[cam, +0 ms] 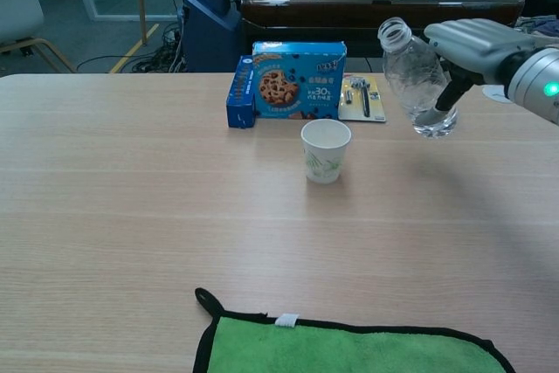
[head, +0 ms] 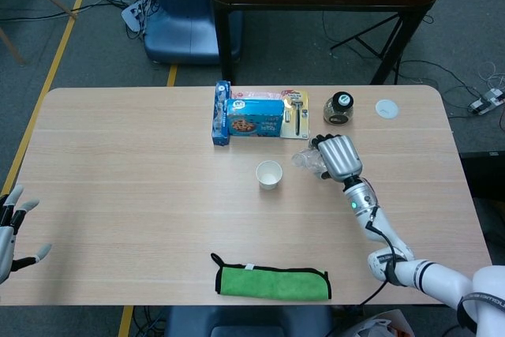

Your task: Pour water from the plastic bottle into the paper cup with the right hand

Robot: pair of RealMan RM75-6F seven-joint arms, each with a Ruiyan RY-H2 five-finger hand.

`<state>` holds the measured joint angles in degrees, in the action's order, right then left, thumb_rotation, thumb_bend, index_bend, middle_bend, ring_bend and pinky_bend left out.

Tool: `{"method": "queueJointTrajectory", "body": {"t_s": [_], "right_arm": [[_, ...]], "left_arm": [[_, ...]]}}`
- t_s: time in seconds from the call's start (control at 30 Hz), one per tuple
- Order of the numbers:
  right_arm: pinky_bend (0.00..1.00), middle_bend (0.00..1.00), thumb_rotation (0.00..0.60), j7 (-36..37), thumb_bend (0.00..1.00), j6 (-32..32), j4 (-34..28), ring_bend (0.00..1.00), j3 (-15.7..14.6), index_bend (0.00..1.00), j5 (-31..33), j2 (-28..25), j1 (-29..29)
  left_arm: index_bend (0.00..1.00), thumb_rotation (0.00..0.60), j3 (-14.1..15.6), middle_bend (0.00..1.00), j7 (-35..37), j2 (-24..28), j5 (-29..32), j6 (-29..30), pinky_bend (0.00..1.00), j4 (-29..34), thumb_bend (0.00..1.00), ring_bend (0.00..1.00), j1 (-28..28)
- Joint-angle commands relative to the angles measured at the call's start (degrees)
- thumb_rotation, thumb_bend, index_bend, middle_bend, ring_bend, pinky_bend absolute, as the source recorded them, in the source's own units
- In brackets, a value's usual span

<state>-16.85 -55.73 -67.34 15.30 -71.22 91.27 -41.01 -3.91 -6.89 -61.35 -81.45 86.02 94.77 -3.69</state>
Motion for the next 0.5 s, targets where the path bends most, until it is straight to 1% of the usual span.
{"method": "queueJointTrajectory", "body": {"t_s": [0.03, 0.23, 0.37, 0.5], "right_arm": [[0.59, 0.65, 0.600, -7.43, 0.03, 2.35, -1.90, 0.58, 1.37, 0.62, 5.68, -1.11, -1.90], [0.59, 0.65, 0.600, -15.33, 0.03, 3.60, -2.46, 0.58, 1.86, 0.62, 12.58, -1.27, -3.58], [0.59, 0.65, 0.600, -20.05, 0.04, 4.38, -1.62, 0.58, 1.42, 0.62, 16.20, -0.67, -5.16], [0.59, 0.65, 0.600, -23.85, 0.04, 4.84, -0.77, 0.58, 0.59, 0.62, 18.28, -0.25, -6.66]], "left_arm": [[0.22, 0.600, 0.06, 0.00, 0.00, 0.05, -0.13, 0.06, 0.31, 0.07, 0.12, 0.05, 0.03], [0.22, 0.600, 0.08, 0.00, 0.06, 0.21, -0.45, 0.30, 0.30, 0.40, 0.12, 0.05, 0.09], [0.22, 0.600, 0.20, 0.00, 0.15, 0.24, -0.98, 0.56, 0.31, 0.48, 0.12, 0.05, 0.12], [0.22, 0.600, 0.29, 0.00, 0.04, 0.32, -1.27, 0.83, 0.31, 0.71, 0.12, 0.05, 0.24]]}}
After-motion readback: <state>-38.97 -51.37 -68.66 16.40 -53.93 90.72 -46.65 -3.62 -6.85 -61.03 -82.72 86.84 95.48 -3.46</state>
